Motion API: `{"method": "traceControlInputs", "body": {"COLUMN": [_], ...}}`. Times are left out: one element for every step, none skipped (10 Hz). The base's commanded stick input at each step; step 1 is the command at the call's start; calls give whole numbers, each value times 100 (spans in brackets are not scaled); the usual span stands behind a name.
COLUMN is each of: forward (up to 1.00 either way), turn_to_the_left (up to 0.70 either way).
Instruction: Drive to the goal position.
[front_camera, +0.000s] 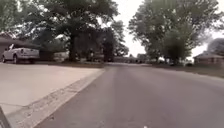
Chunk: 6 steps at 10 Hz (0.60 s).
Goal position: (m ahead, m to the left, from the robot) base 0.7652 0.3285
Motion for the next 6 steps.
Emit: {"method": "traceControlInputs", "body": {"forward": [70, 70, 70, 70, 70, 70], "turn_to_the_left": [0, 0, 0, 0, 0, 0]}}
